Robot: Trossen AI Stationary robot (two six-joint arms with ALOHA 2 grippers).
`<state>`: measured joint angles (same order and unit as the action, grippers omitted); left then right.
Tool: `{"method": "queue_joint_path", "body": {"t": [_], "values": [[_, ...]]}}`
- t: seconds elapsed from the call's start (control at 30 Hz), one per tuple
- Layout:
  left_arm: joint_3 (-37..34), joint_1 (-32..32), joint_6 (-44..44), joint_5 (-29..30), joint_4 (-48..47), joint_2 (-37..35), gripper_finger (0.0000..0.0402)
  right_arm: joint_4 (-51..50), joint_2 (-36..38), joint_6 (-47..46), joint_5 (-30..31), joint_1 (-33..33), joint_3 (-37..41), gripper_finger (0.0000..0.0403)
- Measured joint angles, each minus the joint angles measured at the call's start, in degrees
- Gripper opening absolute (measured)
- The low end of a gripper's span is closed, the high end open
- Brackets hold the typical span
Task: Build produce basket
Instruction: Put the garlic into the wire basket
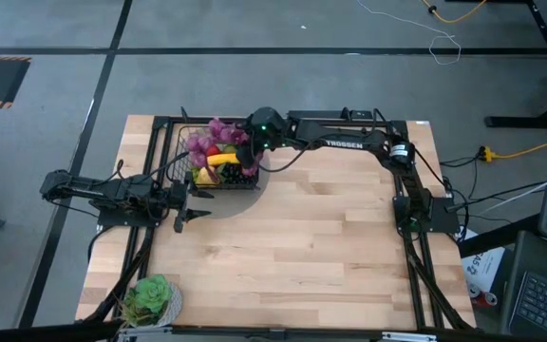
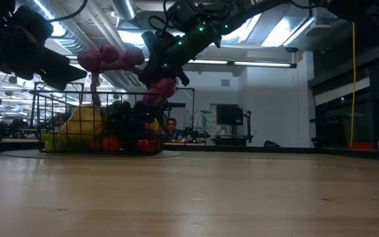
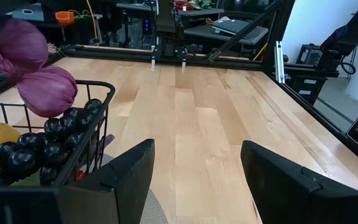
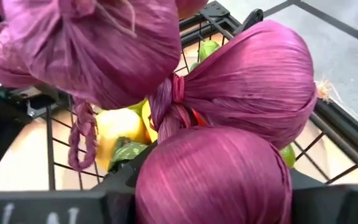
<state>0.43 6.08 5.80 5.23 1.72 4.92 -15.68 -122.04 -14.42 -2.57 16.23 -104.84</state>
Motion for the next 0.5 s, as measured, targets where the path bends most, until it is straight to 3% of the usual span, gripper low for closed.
{"method": "queue_joint_path", "body": {"t": [0.27, 0.5], "values": [[0.0, 0.0, 0.0, 0.0, 0.0, 0.0, 0.0235, 1.4, 0.0, -0.1, -0.2, -0.1, 0.0, 0.0154], [0.0, 0.0, 0.0, 0.0, 0.0, 0.0, 0.0235, 1.3, -0.3, -0.3, -0.2, -0.3, 0.0, 0.0205]]}}
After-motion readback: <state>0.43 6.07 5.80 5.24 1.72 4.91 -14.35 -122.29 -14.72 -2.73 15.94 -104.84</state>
